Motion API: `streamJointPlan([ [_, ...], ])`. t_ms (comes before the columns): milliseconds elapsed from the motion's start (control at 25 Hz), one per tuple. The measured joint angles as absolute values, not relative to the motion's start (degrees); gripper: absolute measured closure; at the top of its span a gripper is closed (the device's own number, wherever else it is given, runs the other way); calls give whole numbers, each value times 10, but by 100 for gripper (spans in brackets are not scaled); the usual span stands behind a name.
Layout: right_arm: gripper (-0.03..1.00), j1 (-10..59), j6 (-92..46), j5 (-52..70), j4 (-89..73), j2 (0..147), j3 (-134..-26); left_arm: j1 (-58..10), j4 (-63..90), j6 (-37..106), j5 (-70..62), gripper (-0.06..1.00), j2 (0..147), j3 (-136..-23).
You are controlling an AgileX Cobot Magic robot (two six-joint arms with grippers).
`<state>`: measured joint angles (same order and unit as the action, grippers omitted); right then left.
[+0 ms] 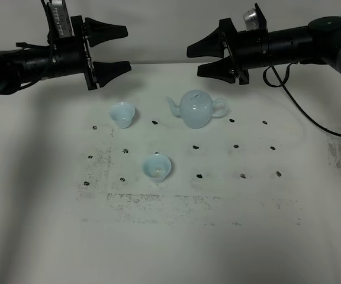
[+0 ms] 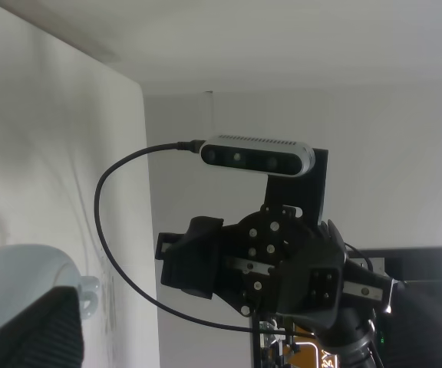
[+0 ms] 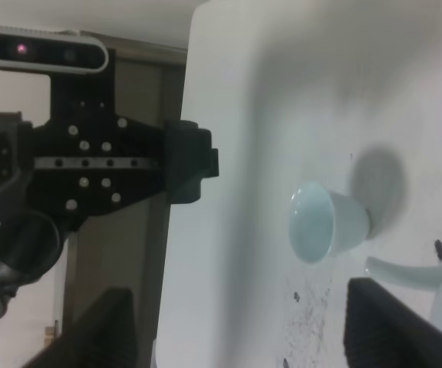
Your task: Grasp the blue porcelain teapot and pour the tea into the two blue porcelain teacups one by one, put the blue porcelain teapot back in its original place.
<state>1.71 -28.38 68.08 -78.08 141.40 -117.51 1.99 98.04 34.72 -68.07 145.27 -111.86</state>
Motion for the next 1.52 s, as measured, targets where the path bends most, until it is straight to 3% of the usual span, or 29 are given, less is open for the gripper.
streamJointPlan([
  [720, 37, 15, -314, 684, -780, 1412, -1175, 20, 962, 334, -681, 19, 1449, -1119],
  [1120, 37, -51, -325, 692, -642, 1300, -1176, 67, 768, 316, -683, 19, 1285, -1119],
  [1520, 39, -57, -293, 697, -435, 1192, -1174, 77, 439, 233, -684, 19, 1103, -1122],
])
